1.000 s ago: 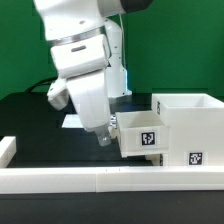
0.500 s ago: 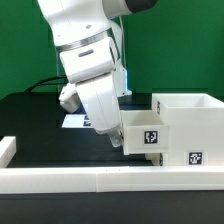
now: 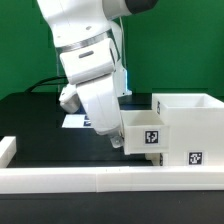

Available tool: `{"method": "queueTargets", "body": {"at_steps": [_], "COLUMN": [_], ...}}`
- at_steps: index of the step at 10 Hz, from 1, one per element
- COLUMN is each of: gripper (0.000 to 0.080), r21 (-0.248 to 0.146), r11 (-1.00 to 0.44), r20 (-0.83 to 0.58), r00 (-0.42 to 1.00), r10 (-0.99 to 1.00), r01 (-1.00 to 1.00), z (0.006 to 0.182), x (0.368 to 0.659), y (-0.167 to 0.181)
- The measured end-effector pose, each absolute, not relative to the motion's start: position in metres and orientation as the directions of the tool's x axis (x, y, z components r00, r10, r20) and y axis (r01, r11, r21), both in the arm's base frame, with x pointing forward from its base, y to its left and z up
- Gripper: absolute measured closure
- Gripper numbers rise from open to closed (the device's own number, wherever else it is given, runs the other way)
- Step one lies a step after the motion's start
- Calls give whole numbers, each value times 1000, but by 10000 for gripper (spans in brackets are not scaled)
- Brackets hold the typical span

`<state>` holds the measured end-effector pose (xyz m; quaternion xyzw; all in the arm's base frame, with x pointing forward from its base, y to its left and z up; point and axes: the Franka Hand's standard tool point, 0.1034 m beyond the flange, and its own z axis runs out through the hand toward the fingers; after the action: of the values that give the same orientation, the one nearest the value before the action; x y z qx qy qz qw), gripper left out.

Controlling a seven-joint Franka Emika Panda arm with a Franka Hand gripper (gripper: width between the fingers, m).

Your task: Assemble drawer

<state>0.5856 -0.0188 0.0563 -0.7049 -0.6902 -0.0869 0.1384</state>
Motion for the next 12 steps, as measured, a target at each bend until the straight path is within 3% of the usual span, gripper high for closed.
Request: {"method": "queueTargets", "body": {"at_steps": [3,7,12], "gripper": [151,151,151], "r21": [-61,-57,-62], "r11": [35,9,-4], "r20": [306,304,310], "r00": [-15,9,24], "r10": [952,953,951], "r01": [997,998,998], "z": [58,55,60], "x": [590,589,593], "y": [1,-8,36]}}
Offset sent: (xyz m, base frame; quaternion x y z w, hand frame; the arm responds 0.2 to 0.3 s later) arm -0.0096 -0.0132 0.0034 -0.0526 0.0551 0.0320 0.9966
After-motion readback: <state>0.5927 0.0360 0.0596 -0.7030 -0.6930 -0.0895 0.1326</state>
